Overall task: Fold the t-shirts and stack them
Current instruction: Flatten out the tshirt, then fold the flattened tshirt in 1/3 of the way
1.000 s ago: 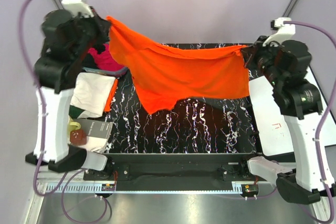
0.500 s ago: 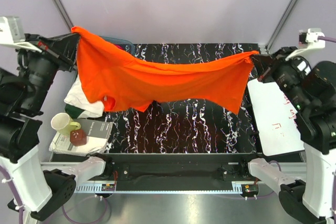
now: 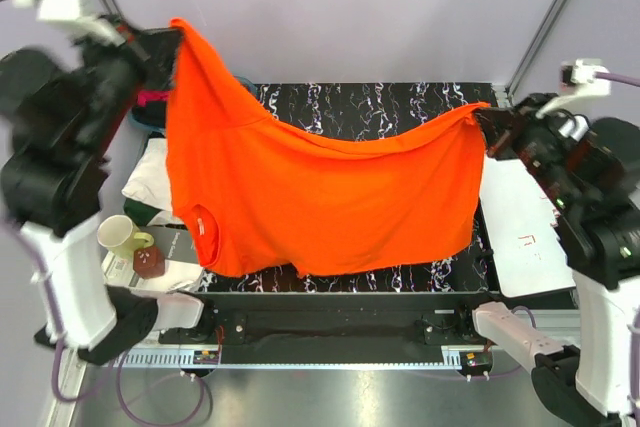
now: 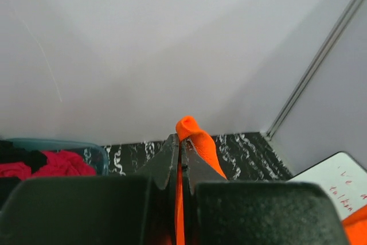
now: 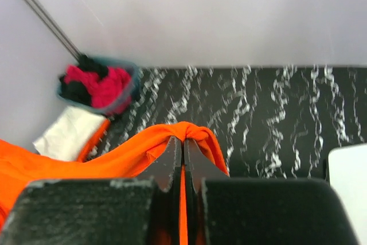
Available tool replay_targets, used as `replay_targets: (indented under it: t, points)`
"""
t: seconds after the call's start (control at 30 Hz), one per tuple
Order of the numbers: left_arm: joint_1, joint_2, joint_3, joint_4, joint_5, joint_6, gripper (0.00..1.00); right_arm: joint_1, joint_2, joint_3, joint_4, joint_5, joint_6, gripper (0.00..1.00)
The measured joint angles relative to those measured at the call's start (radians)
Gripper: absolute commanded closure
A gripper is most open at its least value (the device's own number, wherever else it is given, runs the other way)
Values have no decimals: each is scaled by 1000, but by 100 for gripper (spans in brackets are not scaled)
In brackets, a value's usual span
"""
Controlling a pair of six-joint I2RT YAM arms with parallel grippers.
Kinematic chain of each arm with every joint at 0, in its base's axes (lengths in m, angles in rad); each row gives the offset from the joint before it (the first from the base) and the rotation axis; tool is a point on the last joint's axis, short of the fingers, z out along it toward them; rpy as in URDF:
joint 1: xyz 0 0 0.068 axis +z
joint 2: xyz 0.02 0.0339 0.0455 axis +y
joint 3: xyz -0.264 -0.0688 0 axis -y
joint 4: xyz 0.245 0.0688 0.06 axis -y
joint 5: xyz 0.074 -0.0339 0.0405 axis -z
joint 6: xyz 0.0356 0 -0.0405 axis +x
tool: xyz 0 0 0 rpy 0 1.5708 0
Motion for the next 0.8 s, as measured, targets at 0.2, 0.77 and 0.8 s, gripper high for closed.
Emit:
replay_targets:
  t: [0.2, 0.77, 0.8]
  points:
    - [3, 271, -64, 22, 22, 15, 100, 0, 158, -228, 117, 38, -16, 100]
    - [179, 1055, 19, -21, 75, -4, 100, -156, 1288, 204, 211, 52, -18, 100]
    - [186, 1054, 29, -19, 75, -5, 100, -163, 1324, 262, 197, 46, -18, 100]
